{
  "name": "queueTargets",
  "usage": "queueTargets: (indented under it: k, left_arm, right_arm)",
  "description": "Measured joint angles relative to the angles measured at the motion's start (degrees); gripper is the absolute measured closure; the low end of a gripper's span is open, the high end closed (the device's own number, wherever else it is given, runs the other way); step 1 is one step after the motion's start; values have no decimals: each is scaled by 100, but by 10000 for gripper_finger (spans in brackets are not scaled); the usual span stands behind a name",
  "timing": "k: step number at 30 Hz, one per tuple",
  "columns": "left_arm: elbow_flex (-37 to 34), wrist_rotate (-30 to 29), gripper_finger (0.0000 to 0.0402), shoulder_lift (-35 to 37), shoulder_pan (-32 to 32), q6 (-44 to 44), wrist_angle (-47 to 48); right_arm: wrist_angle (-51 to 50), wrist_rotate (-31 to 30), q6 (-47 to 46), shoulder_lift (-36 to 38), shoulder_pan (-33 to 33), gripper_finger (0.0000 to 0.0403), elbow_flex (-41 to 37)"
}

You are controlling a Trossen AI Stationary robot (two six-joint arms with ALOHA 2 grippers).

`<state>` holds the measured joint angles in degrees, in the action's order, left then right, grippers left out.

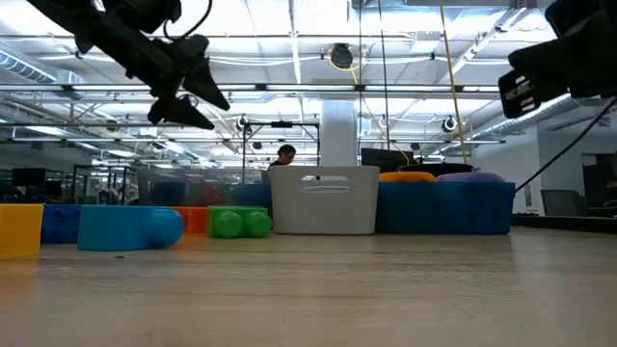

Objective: Pick & Place Toys
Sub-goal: Put the green game piece into the black bin

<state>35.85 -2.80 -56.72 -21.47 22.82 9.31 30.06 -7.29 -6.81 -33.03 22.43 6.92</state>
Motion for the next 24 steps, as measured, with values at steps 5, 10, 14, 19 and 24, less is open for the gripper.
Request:
queueTargets:
  k: [5,10,14,19,24]
  left_arm:
    - [3,-17,92,100,312,20,-45]
    - [3,-23,92,99,515,20,-53]
    - [3,-26,92,99,764,20,-55]
    - [3,-26,92,97,1407,41,-60]
    - [3,-298,92,92,2271,40,-64]
  right_arm:
    - [-63,-15,-41,762,-175,402,-341]
    - [-829,-15,-55,1316,-277,402,-379]
    - [-1162,-46,43,1560,-320,402,-383]
    - [-1326,-201,66,1563,-334,399,-390]
    - [-1453,-188,216,1552,-334,402,-394]
